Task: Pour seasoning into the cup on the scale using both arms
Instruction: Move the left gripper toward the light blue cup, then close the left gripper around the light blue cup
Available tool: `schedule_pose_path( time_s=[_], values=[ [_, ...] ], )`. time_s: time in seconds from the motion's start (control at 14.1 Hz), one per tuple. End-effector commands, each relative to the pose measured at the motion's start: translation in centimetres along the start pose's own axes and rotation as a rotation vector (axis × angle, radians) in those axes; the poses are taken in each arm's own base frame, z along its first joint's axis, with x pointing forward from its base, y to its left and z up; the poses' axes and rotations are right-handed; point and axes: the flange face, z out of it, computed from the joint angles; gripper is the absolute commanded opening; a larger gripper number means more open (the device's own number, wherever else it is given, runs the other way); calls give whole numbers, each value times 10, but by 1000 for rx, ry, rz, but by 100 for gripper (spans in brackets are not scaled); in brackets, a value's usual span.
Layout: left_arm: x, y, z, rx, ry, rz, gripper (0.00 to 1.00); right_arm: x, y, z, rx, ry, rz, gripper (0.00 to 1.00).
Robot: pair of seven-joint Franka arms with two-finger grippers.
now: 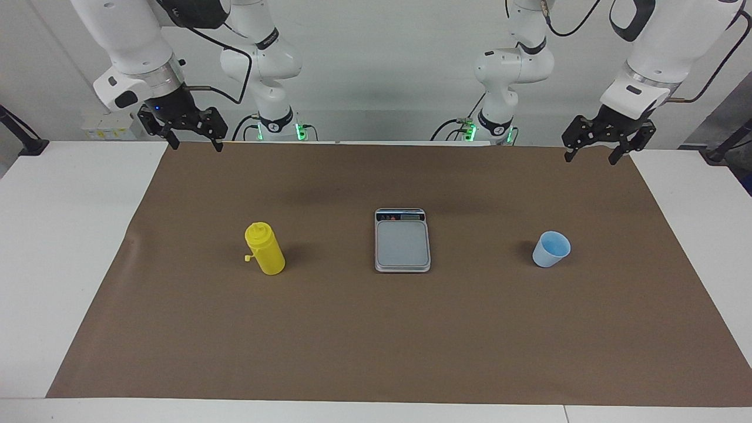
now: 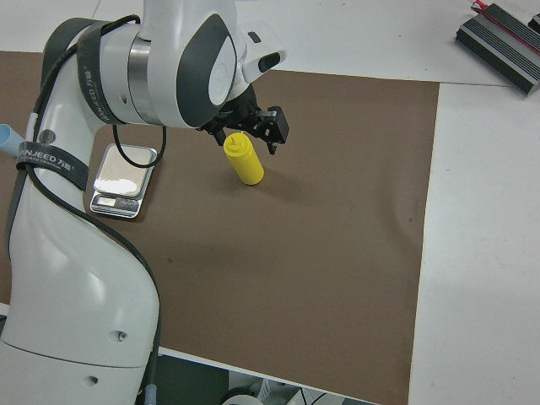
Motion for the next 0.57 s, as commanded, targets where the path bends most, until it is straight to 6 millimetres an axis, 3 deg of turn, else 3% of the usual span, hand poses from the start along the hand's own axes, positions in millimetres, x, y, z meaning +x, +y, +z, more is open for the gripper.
schedule_pose_path(
  time_s=[0.0, 0.14, 0.28, 0.5],
  values=[
    [-3, -26, 19, 3, 36, -55, 100, -7, 2, 2, 4, -2, 14, 100],
    [9, -35, 43, -1, 38, -71, 100, -7, 3, 2, 4, -2, 22, 100],
    [15, -55, 84, -1, 42, -104, 100, -7, 4, 2, 4, -3, 22, 100],
    [25, -58, 136, -9, 43, -133, 100, -8, 5, 2, 4, -6, 17, 100]
  ],
)
